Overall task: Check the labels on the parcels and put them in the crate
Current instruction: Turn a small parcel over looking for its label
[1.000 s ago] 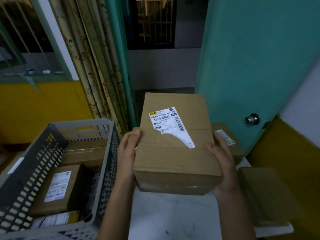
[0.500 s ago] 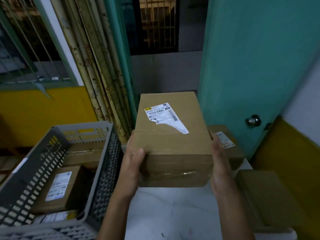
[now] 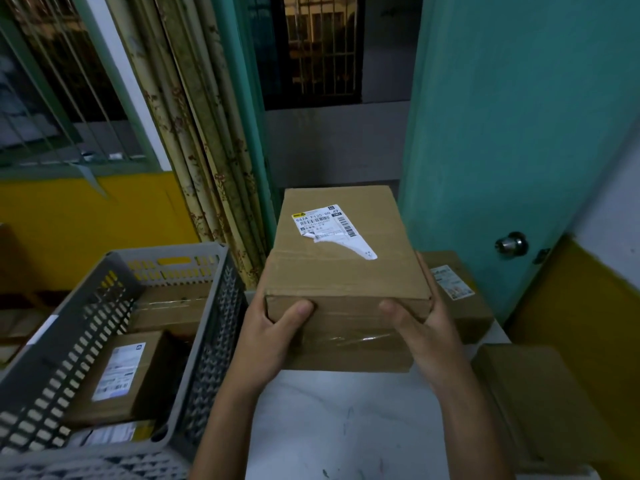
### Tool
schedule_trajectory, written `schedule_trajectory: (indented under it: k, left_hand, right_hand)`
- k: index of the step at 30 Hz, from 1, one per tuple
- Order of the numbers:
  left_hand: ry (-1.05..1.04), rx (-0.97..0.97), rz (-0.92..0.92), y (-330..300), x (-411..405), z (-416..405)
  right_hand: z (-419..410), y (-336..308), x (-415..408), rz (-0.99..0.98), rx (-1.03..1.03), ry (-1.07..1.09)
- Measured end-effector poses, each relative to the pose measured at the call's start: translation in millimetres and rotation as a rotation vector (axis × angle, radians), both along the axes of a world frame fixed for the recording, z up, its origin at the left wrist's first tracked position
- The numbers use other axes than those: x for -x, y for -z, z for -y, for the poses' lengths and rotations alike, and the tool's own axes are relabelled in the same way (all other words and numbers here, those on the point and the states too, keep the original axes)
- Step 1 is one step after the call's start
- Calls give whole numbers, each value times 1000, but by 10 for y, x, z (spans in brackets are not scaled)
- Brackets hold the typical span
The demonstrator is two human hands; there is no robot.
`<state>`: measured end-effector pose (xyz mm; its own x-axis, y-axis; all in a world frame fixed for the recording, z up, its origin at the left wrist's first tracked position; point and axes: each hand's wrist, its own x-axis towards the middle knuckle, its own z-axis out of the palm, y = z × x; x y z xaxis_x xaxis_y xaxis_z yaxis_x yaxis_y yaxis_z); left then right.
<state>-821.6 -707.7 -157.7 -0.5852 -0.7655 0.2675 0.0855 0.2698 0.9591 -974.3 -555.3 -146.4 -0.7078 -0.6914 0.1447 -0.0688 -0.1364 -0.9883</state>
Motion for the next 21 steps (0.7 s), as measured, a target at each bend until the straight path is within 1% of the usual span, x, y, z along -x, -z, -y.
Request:
schedule_trajectory:
  k: [2, 5, 8, 12, 15, 19, 21]
  left_hand:
    - [-40, -11, -21, 28, 20, 19]
    - [-88, 12, -23, 22, 45, 28]
    - [-89, 29, -17, 21, 75, 18]
    - [-36, -12, -32, 57, 21, 25]
    - [31, -17, 15, 43, -11, 46]
    - [-59, 19, 32, 38, 20, 1]
    - [-96, 10, 43, 39, 38, -30]
  right_hand:
    - [9, 23, 25, -15, -20, -46]
    - [40, 70, 39, -48, -19, -16]
    - [53, 107, 30, -37, 3, 7]
    - [-4, 67, -3, 12, 38, 31]
    - [-17, 19, -34, 51, 9, 53]
    - [7, -14, -35, 21, 8, 55]
    - [-6, -5, -35, 50, 20, 19]
